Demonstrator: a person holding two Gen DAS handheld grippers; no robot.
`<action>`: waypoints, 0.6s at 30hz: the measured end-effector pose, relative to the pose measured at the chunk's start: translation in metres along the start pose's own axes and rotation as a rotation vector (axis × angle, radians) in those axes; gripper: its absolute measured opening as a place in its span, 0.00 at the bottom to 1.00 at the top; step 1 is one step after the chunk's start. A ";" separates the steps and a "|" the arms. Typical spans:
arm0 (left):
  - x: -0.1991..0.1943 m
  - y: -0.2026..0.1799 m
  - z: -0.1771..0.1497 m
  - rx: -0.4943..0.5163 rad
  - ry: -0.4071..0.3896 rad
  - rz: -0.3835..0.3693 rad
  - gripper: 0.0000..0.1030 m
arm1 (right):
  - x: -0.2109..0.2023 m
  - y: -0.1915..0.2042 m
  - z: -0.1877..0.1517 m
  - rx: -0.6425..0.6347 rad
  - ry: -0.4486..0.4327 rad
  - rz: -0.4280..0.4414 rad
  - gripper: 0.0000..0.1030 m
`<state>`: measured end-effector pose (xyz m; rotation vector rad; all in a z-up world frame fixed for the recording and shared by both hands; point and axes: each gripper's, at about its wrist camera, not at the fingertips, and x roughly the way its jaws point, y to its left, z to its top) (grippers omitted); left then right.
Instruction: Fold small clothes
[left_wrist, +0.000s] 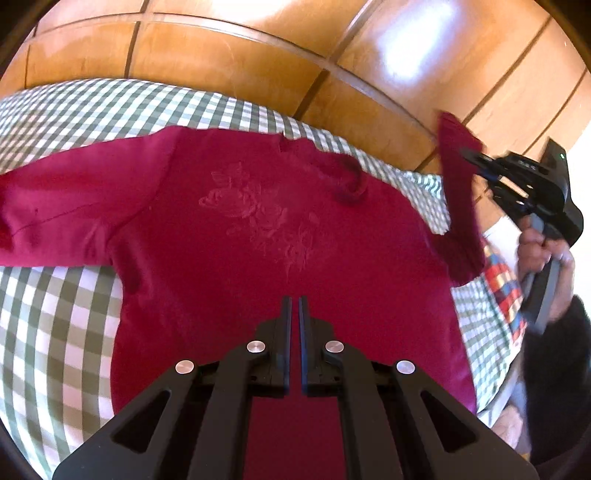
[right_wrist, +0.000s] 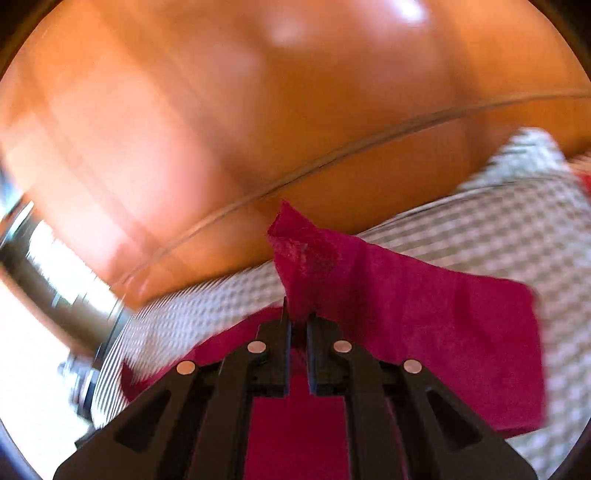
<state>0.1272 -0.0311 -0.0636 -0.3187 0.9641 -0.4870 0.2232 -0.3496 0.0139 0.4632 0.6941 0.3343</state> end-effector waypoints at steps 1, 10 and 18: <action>-0.002 0.002 0.003 -0.011 -0.011 -0.011 0.01 | 0.017 0.024 -0.011 -0.060 0.036 0.035 0.05; 0.001 0.026 0.031 -0.105 -0.046 -0.043 0.43 | 0.036 0.056 -0.082 -0.197 0.158 0.010 0.55; 0.018 0.032 0.055 -0.174 -0.100 -0.035 0.66 | -0.060 -0.041 -0.116 -0.072 0.089 -0.252 0.69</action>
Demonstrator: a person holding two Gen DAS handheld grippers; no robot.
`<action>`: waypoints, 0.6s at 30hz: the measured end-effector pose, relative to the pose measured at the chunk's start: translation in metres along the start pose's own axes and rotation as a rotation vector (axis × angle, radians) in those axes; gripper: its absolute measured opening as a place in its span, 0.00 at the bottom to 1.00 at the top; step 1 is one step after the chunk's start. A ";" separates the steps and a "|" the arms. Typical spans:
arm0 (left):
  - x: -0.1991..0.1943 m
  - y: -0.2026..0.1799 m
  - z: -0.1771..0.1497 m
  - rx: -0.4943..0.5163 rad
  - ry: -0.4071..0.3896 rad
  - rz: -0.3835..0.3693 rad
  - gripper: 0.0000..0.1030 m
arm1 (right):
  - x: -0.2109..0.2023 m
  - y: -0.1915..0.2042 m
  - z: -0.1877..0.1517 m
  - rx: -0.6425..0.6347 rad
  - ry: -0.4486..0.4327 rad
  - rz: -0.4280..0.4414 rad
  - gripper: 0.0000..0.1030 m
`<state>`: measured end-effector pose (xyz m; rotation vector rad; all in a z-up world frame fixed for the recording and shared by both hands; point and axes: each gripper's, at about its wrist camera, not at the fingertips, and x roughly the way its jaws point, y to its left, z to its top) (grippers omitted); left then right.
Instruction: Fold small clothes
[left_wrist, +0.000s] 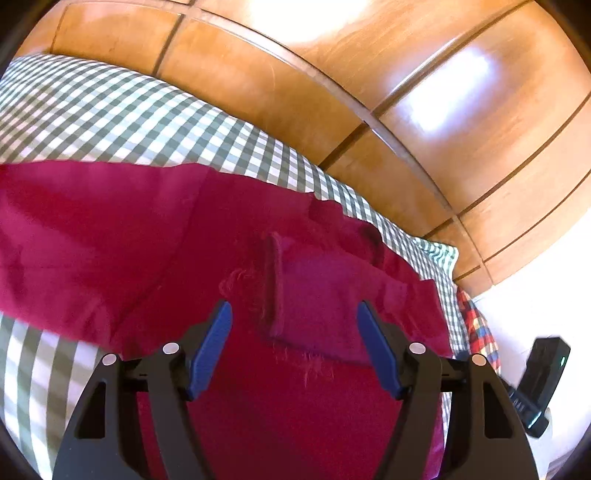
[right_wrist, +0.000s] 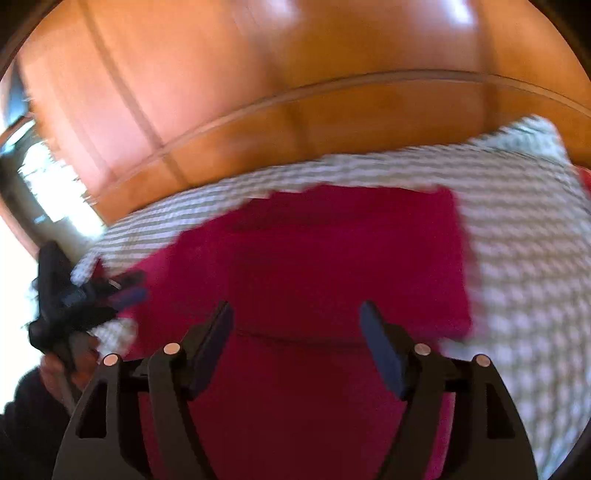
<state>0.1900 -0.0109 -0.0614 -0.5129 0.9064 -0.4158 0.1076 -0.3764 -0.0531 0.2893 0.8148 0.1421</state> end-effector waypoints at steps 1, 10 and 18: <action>0.005 -0.001 0.004 0.012 0.003 0.010 0.66 | -0.005 -0.019 -0.006 0.041 0.003 -0.037 0.70; 0.061 -0.023 0.012 0.140 0.117 0.121 0.03 | 0.004 -0.077 -0.017 0.219 0.015 -0.118 0.71; -0.017 -0.047 0.061 0.102 -0.180 -0.011 0.02 | 0.026 -0.063 0.018 0.304 -0.078 -0.120 0.75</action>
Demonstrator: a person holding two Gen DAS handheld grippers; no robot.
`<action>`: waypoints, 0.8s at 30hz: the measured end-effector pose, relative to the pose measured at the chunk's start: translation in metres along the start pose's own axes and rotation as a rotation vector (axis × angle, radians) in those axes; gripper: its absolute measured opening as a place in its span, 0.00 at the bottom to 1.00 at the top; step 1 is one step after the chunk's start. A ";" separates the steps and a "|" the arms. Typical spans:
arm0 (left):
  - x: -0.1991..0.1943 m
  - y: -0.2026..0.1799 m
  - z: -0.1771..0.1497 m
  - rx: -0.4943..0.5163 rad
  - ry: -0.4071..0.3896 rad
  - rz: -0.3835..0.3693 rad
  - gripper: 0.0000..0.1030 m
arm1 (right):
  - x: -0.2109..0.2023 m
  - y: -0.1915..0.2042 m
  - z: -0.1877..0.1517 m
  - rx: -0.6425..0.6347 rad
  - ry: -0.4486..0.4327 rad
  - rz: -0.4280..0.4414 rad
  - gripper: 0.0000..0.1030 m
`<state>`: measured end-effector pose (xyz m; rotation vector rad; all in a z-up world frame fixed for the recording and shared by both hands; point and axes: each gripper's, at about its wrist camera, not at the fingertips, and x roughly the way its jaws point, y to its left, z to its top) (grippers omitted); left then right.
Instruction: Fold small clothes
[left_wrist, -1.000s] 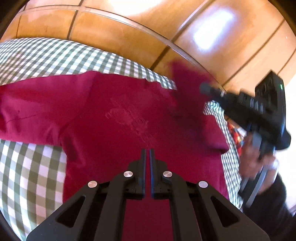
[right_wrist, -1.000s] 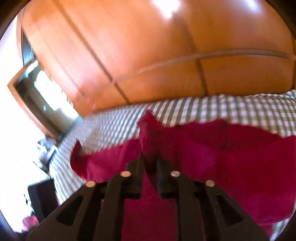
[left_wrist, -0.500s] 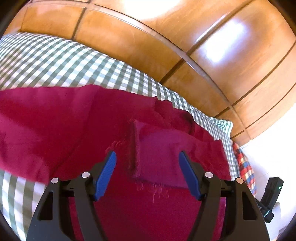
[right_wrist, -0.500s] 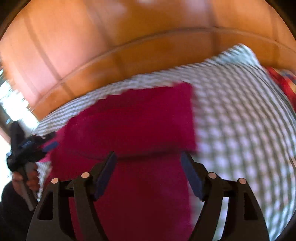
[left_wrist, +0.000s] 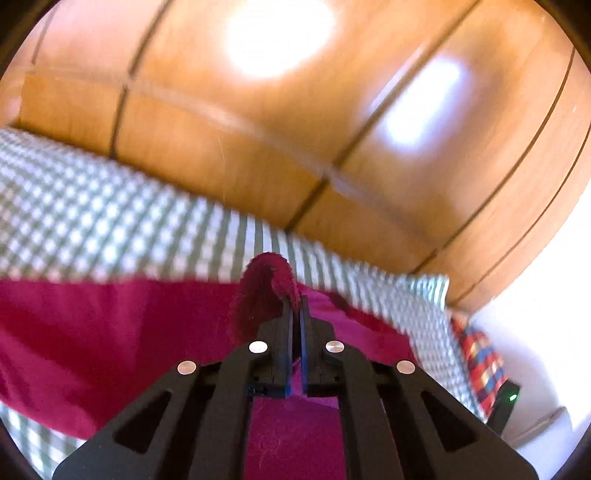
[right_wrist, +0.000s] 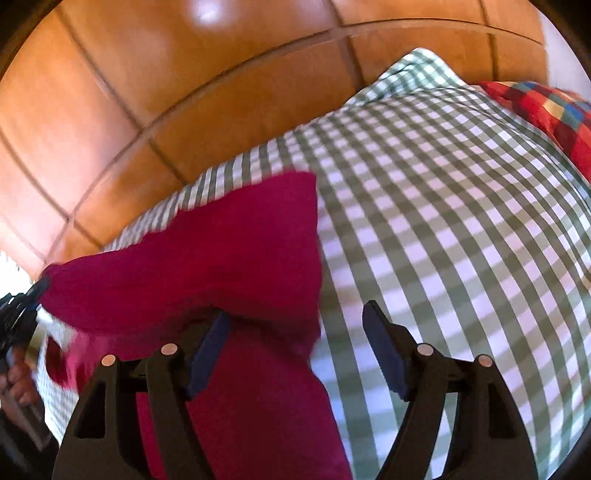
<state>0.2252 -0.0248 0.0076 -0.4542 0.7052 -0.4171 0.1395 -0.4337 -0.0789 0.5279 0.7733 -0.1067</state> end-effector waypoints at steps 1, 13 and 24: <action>-0.008 0.005 0.003 0.004 -0.017 0.013 0.01 | 0.003 0.003 0.001 -0.011 -0.010 -0.014 0.77; 0.062 0.066 -0.063 0.095 0.223 0.369 0.01 | 0.039 -0.001 -0.017 -0.098 0.026 -0.203 0.78; -0.006 0.072 -0.037 -0.034 0.042 0.302 0.03 | -0.017 0.010 -0.028 -0.253 -0.019 -0.288 0.86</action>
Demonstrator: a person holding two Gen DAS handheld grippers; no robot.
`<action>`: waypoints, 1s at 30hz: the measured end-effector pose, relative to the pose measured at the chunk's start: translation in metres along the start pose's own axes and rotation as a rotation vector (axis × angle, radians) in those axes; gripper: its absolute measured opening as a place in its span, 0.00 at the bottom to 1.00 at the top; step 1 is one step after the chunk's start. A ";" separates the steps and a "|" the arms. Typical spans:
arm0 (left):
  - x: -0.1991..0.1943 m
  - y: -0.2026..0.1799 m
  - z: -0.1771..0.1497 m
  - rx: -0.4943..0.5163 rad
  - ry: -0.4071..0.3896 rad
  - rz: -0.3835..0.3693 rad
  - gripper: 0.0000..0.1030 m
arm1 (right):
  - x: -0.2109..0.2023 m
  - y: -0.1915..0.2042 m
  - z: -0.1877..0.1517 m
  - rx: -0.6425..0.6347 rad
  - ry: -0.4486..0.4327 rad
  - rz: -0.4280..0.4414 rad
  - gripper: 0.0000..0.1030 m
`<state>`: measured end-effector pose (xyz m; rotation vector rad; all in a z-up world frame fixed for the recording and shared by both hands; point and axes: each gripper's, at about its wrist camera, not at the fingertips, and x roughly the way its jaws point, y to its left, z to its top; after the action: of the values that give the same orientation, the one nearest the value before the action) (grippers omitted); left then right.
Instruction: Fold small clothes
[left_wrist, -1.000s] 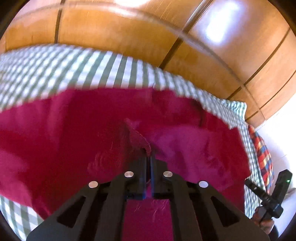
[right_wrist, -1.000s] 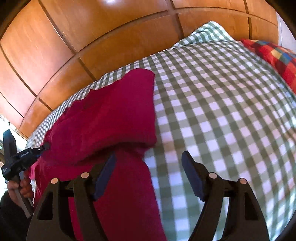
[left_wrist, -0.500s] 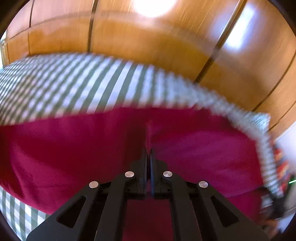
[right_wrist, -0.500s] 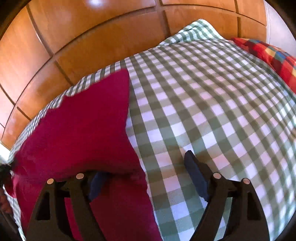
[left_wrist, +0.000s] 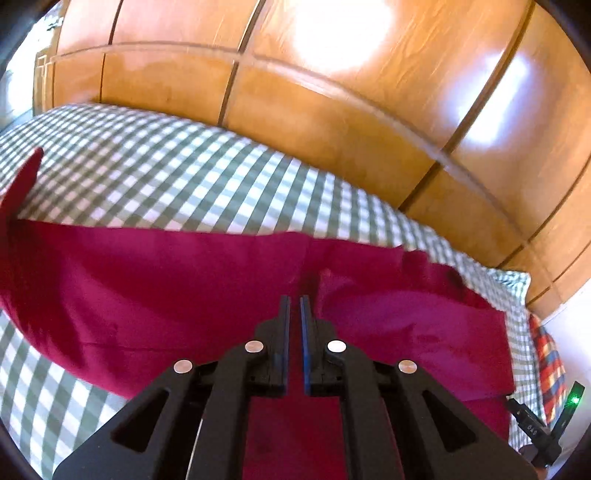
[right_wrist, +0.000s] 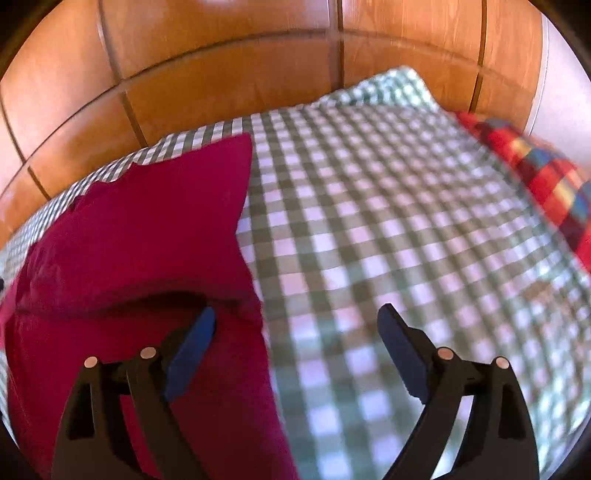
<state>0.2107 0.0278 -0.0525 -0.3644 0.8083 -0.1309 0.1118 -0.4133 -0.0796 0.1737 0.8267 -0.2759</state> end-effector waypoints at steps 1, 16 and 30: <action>-0.004 -0.005 -0.001 0.016 -0.010 -0.021 0.03 | -0.007 0.002 0.003 -0.008 -0.022 0.014 0.86; 0.098 -0.045 -0.012 0.117 0.161 -0.028 0.03 | 0.076 0.112 0.016 -0.239 0.039 0.129 0.84; -0.041 0.052 -0.015 -0.009 -0.044 0.233 0.03 | 0.075 0.110 0.011 -0.242 -0.003 0.121 0.86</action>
<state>0.1703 0.0829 -0.0535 -0.2787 0.8025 0.0981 0.2015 -0.3249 -0.1228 -0.0038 0.8360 -0.0611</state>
